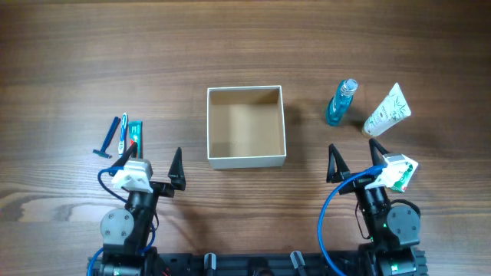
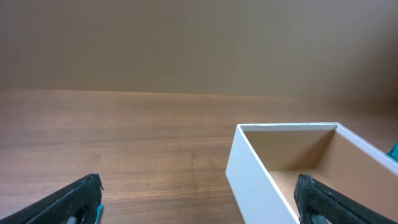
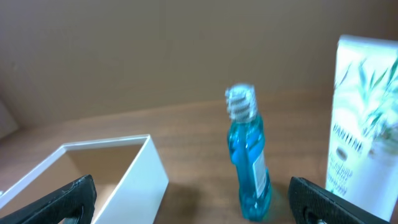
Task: Pack container
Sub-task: 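Reach the right gripper to the blue Listerine bottle and grasp it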
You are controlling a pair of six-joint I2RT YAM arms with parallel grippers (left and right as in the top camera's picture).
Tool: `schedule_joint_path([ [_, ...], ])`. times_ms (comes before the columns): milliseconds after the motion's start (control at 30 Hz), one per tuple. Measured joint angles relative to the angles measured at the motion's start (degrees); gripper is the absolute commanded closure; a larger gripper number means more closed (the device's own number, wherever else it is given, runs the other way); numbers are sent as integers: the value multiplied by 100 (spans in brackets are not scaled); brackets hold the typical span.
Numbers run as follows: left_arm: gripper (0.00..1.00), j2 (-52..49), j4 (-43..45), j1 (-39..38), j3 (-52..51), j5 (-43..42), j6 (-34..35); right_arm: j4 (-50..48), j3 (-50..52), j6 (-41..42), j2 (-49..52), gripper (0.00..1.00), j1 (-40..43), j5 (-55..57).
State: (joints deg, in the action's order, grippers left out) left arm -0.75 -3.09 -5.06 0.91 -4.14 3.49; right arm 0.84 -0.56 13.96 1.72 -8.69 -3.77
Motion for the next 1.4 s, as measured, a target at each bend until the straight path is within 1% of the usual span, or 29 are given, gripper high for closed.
schedule_joint_path([
  [100,0,-136,-533,0,221,17,332,446,-367,127,398,0,0,-94],
  [167,0,-457,-927,0,660,42,496,1069,-1139,155,994,0,0,-142],
  [200,0,-879,-1335,0,1246,76,601,1287,-1510,166,1287,0,2,-160],
  [267,0,-1478,-1869,0,2061,146,706,1845,-2212,168,1849,0,7,-181],
  [333,0,-2498,-2673,0,3351,254,804,2463,-3272,186,2822,0,15,-201],
  [433,0,-3779,-3875,0,4715,326,861,3488,-4581,190,4076,0,15,-223],
  [467,0,-4242,-4223,0,5134,345,874,3989,-5156,186,4645,0,15,-223],
  [567,0,-5292,-4988,0,5947,367,896,5136,-6387,72,6006,0,15,-223],
  [600,0,-5501,-5058,0,6050,367,907,5272,-6592,52,6297,0,15,-221],
  [667,0,-5801,-5204,0,6122,363,911,5346,-6828,-109,6798,0,15,-221],
  [733,0,-6013,-5246,0,6122,363,916,5139,-6848,-199,7123,2,15,-131],
  [800,0,-6146,-5243,0,6122,363,927,4861,-6852,-216,7211,0,15,-7],
  [900,0,-6194,-5239,0,6124,363,929,4487,-6863,-205,7335,0,15,455],
  [1033,0,-6199,-5239,0,6124,363,929,4308,-6894,-199,7768,0,15,898],
  [1167,0,-6199,-5235,0,6124,363,929,4166,-6894,9,8498,0,15,1027],
  [1300,0,-6199,-5235,0,6124,363,929,3947,-6894,168,8942,0,15,1029],
  [1367,0,-6199,-5230,0,6124,363,929,3926,-6894,293,9068,1,15,1029],
  [1400,0,-6199,-5228,0,6124,363,929,3912,-6894,378,9108,5,15,1029],
])
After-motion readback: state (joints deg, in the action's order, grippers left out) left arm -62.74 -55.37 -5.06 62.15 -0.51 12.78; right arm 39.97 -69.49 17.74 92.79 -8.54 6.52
